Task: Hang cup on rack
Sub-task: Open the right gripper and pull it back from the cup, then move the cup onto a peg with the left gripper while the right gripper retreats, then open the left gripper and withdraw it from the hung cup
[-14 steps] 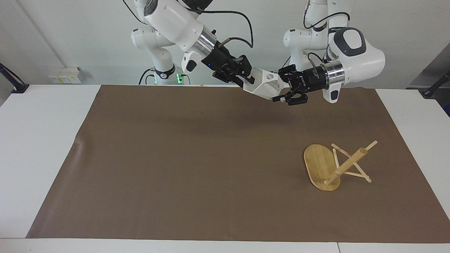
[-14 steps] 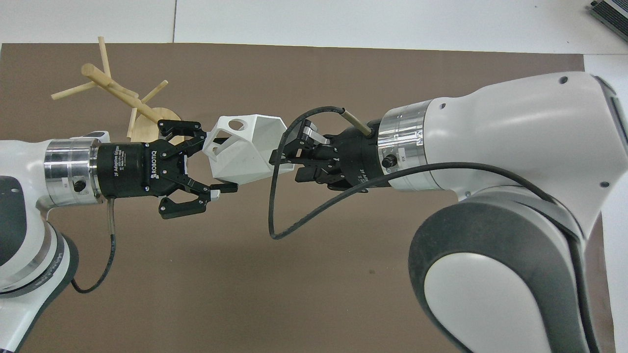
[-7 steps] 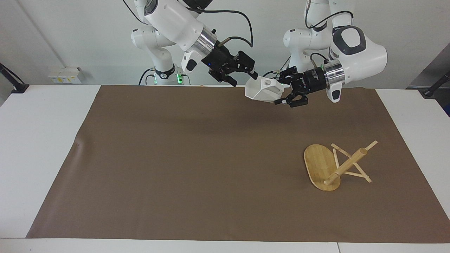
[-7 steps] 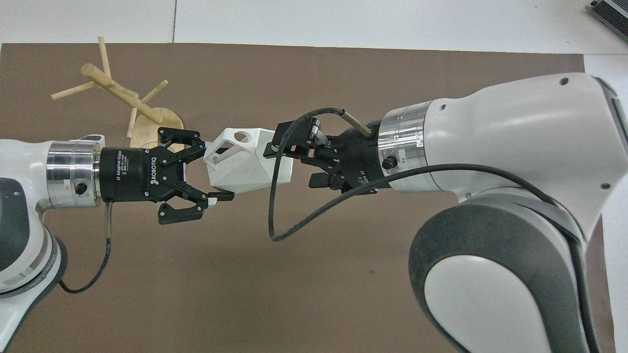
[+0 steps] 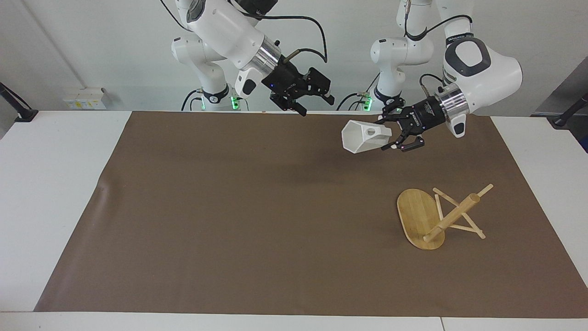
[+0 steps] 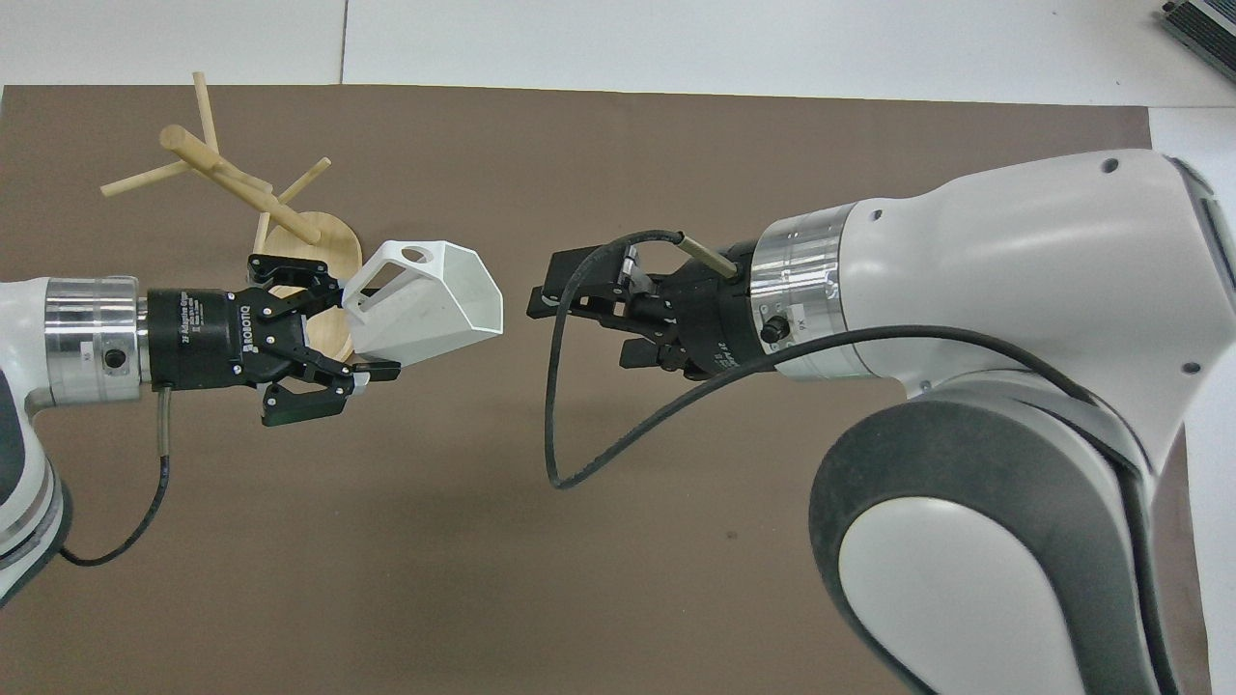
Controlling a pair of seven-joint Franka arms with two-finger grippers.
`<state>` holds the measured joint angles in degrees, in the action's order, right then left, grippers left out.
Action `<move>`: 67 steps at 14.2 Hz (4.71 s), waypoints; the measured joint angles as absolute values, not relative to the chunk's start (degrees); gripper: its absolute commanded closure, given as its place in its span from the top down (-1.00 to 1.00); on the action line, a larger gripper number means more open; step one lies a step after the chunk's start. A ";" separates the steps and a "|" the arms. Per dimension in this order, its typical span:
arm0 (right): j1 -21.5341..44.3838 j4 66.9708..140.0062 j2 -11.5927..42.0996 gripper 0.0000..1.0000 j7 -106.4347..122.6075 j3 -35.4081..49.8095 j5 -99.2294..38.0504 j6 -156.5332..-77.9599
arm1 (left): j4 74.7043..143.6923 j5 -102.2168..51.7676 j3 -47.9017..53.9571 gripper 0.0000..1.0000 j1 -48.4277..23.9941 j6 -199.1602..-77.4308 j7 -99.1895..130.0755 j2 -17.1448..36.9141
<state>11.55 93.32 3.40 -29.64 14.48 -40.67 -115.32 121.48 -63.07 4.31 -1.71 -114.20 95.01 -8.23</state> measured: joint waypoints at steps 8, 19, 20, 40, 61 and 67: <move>9.35 93.83 3.36 1.00 -18.28 14.19 -22.92 -112.41 | 128.84 -62.82 5.33 -1.00 -1.95 -132.53 104.29 -9.64; -1.78 93.98 3.32 1.00 -6.29 13.84 -7.39 -108.09 | 131.74 -62.82 5.83 -1.00 -4.19 -150.58 111.95 -9.42; -2.06 94.00 3.32 1.00 -6.29 13.84 -5.91 -108.04 | 131.82 -62.82 5.82 -1.00 -4.19 -151.07 112.08 -9.05; -8.29 94.24 2.83 1.00 -1.62 13.75 2.34 -100.64 | 127.48 -60.84 5.93 -1.00 -4.83 -155.91 112.15 -3.81; -8.76 89.89 2.47 1.00 -8.68 6.52 2.37 -89.40 | 126.89 -60.84 5.55 -1.00 -4.83 -161.34 119.37 -2.02; -8.80 89.88 2.47 1.00 -3.62 3.45 2.37 -89.40 | 127.03 -60.84 5.44 1.00 -4.81 -162.67 120.46 -1.79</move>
<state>-8.80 89.88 2.47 -3.62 3.45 2.37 -89.40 127.03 -60.84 5.44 -4.81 -162.67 120.46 -1.79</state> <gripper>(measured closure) 0.000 0.101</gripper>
